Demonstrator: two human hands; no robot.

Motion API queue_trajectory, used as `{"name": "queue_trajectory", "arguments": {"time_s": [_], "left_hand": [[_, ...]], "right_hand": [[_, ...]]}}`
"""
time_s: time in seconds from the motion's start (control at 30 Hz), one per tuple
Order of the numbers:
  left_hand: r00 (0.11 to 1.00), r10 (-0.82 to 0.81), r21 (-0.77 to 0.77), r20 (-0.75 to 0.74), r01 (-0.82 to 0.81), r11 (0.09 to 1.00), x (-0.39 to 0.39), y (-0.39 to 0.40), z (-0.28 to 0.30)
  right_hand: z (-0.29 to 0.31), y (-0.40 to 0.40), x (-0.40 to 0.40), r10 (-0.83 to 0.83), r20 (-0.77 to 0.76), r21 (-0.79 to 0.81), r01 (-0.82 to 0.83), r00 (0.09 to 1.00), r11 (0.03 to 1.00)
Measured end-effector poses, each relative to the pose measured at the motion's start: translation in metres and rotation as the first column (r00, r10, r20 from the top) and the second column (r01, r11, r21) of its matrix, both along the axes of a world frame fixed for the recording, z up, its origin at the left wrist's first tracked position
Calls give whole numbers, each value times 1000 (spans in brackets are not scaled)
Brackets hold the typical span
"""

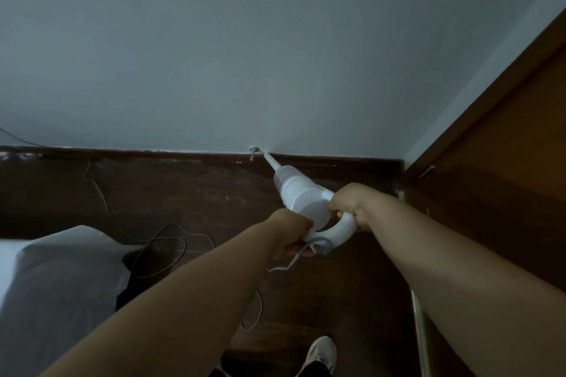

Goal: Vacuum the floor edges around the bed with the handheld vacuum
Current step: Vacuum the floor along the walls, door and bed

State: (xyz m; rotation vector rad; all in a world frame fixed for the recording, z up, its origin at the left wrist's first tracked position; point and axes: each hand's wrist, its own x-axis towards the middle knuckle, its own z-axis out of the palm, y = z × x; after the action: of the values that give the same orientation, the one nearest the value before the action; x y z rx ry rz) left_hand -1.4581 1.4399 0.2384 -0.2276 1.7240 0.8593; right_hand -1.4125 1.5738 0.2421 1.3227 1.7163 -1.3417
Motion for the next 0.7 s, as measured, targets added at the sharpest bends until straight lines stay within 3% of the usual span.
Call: {"name": "queue_trajectory", "arguments": {"time_s": [0.43,0.7], "left_hand": [[995,-40,38,90,37,999,17,17,8],[991,-136,38,20,135,990,11,4,13]], "right_hand": [[16,15,24,-71,47,25,69,996,997],[29,-7,30,-190,45,10,190,981,982]]}}
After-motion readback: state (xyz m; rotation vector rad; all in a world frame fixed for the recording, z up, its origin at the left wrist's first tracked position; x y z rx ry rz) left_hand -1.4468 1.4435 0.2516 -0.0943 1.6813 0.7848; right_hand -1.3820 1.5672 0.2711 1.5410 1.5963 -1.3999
